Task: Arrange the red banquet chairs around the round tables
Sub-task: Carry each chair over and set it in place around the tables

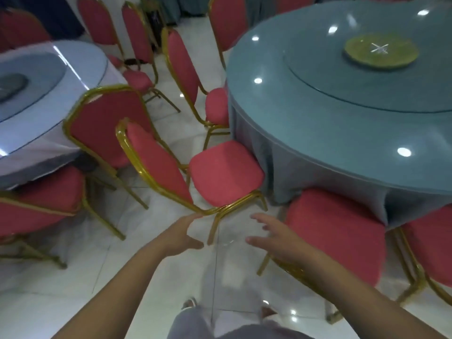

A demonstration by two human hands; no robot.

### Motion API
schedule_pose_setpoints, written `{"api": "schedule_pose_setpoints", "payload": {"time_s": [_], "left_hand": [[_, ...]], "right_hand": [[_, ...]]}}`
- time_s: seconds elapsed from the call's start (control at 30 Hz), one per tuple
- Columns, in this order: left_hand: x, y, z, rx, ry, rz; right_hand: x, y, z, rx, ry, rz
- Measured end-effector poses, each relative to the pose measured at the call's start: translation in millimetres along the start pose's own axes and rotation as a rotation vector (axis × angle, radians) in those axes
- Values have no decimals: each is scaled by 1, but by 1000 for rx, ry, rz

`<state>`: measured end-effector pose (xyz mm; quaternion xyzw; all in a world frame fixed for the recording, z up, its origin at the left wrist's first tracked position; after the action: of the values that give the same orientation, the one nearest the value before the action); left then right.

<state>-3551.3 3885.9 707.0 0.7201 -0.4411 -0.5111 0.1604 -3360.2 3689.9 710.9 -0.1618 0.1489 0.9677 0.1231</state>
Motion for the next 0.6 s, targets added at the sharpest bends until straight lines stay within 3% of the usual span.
{"api": "schedule_pose_setpoints", "payload": {"time_s": [0.17, 0.33, 0.43, 0.53, 0.6], "left_hand": [[-117, -33, 73, -3, 130, -161], [-229, -65, 123, 87, 170, -375], [-277, -82, 138, 134, 260, -338], [-314, -110, 141, 23, 830, -121], [-329, -134, 134, -59, 1059, 29]], "right_hand": [[72, -102, 67, -111, 7, 49], [157, -214, 144, -157, 129, -108], [202, -276, 179, -132, 127, -139], [219, -322, 185, -57, 77, -216], [216, -332, 171, 62, 168, -236]]}}
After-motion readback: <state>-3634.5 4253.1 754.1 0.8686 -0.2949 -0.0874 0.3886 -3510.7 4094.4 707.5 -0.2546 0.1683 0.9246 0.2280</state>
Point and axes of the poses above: each hand's wrist, its own y-axis away from the middle knuckle, its own x-axis out of the palm, z = x × y, the point moved 5 cm from there along -y, towards the middle knuckle, and after that the axes turned 12 degrees about -x, right-handed, at the moved point
